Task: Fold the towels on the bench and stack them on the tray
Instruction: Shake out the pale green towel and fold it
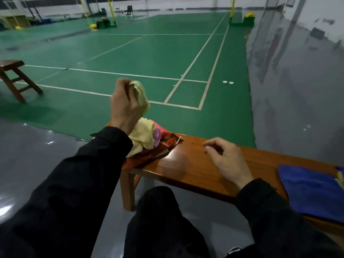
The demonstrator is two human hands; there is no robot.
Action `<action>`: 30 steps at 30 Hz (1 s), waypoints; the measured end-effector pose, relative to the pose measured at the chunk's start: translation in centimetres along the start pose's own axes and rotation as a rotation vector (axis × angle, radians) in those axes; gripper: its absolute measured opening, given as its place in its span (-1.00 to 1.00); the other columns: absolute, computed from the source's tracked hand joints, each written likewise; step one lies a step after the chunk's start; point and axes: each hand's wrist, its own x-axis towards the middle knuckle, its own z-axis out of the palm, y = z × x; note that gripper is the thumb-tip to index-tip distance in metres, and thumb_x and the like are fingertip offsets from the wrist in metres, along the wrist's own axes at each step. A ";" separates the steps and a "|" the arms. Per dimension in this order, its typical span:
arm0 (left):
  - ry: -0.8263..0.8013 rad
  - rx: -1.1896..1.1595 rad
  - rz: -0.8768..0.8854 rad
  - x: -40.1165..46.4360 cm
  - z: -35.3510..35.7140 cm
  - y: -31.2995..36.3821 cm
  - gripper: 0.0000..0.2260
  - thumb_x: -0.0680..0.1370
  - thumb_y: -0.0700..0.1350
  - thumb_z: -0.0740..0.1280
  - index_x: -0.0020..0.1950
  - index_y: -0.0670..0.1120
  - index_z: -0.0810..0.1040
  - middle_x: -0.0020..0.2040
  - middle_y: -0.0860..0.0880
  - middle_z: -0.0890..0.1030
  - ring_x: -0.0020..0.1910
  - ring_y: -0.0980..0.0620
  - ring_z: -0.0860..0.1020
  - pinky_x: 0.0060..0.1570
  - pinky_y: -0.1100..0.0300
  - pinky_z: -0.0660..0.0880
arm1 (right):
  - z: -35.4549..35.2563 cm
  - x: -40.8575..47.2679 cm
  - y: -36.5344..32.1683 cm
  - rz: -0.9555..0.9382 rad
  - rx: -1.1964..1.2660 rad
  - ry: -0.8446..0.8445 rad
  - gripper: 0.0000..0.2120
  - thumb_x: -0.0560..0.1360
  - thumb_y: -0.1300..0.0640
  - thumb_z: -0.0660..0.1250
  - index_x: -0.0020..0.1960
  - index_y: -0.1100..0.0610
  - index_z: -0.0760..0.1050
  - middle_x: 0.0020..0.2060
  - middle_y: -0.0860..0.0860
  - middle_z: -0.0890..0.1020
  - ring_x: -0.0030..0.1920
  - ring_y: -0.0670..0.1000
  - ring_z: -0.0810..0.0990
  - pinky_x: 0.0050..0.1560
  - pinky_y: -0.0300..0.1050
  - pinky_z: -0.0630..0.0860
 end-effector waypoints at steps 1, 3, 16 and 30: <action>-0.008 -0.099 0.035 0.8 -0.1 2.4 -0.88 0.67 -0.18 0.17 0.09 -0.17 0.47 -0.14 0.00 0.53 -0.21 0.11 0.46 -0.12 0.21 0.37 | -0.4 0.6 -1.2 -0.033 0.058 0.053 -0.90 0.61 0.07 0.39 0.09 -0.06 0.64 -0.06 -0.20 0.68 -0.02 -0.21 0.63 0.01 -0.15 0.60; -0.105 -0.262 0.110 1.7 -0.1 7.0 -0.92 0.69 -0.15 0.18 0.03 -0.07 0.44 -0.19 0.12 0.45 -0.25 0.27 0.41 -0.15 0.31 0.37 | -1.4 1.4 -4.1 -0.115 0.227 0.108 -0.80 0.61 0.01 0.39 0.22 -0.07 0.58 0.03 -0.15 0.66 0.01 -0.09 0.67 0.08 0.01 0.65; -0.867 -0.701 -0.125 -4.6 5.0 14.9 -0.78 0.69 -0.06 0.25 -0.06 -0.13 0.57 -0.25 -0.05 0.52 -0.30 0.09 0.44 -0.33 0.21 0.37 | -9.2 1.6 -5.8 -0.130 0.407 0.223 -0.85 0.64 0.22 0.34 0.08 0.08 0.69 -0.20 -0.09 0.71 -0.20 -0.13 0.63 -0.20 -0.22 0.56; -0.391 -0.711 -0.147 -6.5 7.8 13.3 -0.68 0.59 -0.27 0.31 -0.35 -0.17 0.35 -0.11 -0.08 0.73 0.00 0.06 0.70 -0.12 0.16 0.57 | -13.4 0.8 -4.0 -0.188 -0.045 0.433 -0.78 0.69 0.10 0.21 -0.09 0.13 0.51 -0.29 0.08 0.56 -0.27 0.09 0.52 -0.26 0.08 0.46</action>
